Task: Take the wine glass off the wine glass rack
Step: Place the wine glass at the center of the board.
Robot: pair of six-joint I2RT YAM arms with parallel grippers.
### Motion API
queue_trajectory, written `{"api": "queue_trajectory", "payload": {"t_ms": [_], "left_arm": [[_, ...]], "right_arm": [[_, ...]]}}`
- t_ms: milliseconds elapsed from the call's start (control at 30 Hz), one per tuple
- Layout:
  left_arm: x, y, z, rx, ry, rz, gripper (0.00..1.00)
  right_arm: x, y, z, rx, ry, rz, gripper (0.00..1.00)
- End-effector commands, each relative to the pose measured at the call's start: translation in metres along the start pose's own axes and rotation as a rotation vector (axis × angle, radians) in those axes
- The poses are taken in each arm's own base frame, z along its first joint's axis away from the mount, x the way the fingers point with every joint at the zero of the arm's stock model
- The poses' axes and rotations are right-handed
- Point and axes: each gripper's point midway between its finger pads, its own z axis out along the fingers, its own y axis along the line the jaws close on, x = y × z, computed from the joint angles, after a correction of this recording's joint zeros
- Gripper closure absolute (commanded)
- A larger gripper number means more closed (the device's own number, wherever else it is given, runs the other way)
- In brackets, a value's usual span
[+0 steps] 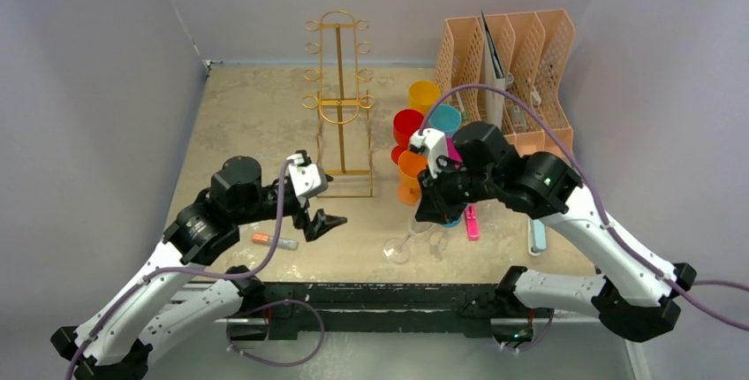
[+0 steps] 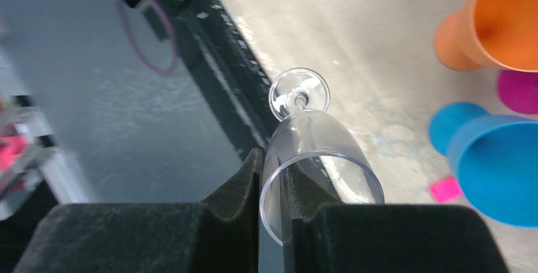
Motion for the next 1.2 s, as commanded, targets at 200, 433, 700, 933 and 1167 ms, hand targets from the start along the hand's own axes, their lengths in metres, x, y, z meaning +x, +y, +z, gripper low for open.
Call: {"api": "queue_trajectory", "payload": {"t_ms": [200,433,700,933,1167], "left_arm": [[0.024,0.073,-0.022,-0.485,0.069,-0.148,0.11],[0.038,0.09,-0.046,-0.665,0.105,-0.209,0.1],[0.054,0.097,-0.046,-0.713,0.192,-0.248,0.1],[0.05,0.097,-0.049,-0.719,0.18,-0.243,0.1],[0.046,0.093,-0.05,-0.696,0.154,-0.222,0.07]], "right_arm": [[-0.001,-0.047,0.022,0.394,0.108,-0.232,1.0],[-0.01,-0.049,0.04,0.404,0.05,-0.226,1.0],[-0.002,-0.06,0.061,0.434,0.08,-0.209,1.0],[0.011,-0.064,0.08,0.402,0.08,-0.191,1.0],[0.017,-0.078,0.085,0.47,0.108,-0.196,1.0]]}}
